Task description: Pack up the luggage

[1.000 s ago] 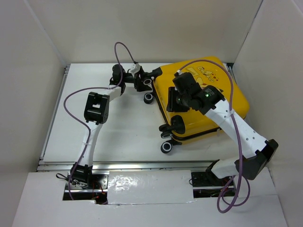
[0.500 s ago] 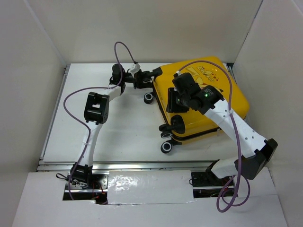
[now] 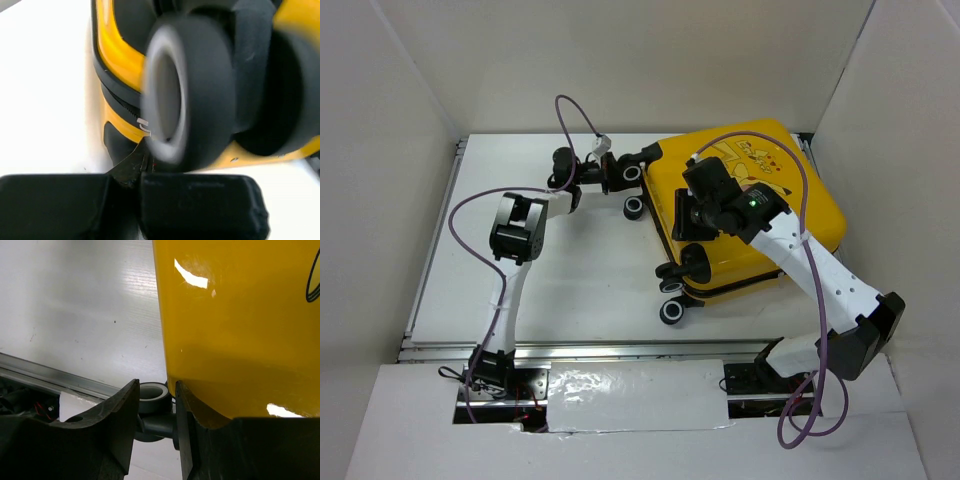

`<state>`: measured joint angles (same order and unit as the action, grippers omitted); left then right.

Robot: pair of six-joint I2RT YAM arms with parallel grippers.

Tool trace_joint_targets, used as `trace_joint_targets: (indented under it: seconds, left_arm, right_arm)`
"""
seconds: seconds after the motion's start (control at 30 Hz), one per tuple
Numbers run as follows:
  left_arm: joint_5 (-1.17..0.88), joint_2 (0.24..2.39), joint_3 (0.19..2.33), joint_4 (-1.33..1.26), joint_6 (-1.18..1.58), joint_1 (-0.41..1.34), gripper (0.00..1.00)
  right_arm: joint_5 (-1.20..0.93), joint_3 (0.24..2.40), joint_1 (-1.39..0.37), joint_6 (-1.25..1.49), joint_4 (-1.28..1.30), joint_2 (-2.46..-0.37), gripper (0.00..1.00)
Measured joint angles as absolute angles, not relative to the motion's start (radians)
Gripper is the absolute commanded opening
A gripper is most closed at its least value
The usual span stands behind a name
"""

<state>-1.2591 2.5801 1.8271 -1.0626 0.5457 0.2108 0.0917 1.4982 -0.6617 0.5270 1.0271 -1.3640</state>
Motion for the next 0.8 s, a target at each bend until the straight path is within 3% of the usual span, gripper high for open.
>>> trace_joint_targets:
  seconds: [0.3, 0.37, 0.43, 0.5, 0.8]
  left_arm:
    - [-1.203, 2.461, 1.573, -1.180, 0.715, 0.210, 0.00]
    - [-1.208, 2.453, 1.558, -1.187, 0.738, 0.206, 0.00]
    - [-1.211, 2.445, 1.549, -1.179, 0.749, 0.205, 0.00]
    - [-1.211, 2.436, 1.539, -1.169, 0.759, 0.204, 0.00]
    - [-1.224, 2.427, 1.551, -1.097, 0.764, 0.202, 0.00]
  right_arm:
    - [0.099, 1.483, -0.661, 0.538, 1.010, -1.354, 0.41]
    - [0.122, 1.479, -0.664, 0.551, 1.011, -1.336, 0.50]
    - [0.178, 1.478, -0.674, 0.584, 1.026, -1.311, 0.78]
    - [0.262, 1.466, -0.694, 0.643, 1.048, -1.269, 0.85]
    - [0.402, 1.320, -0.918, 1.118, 1.197, -1.043, 0.87]
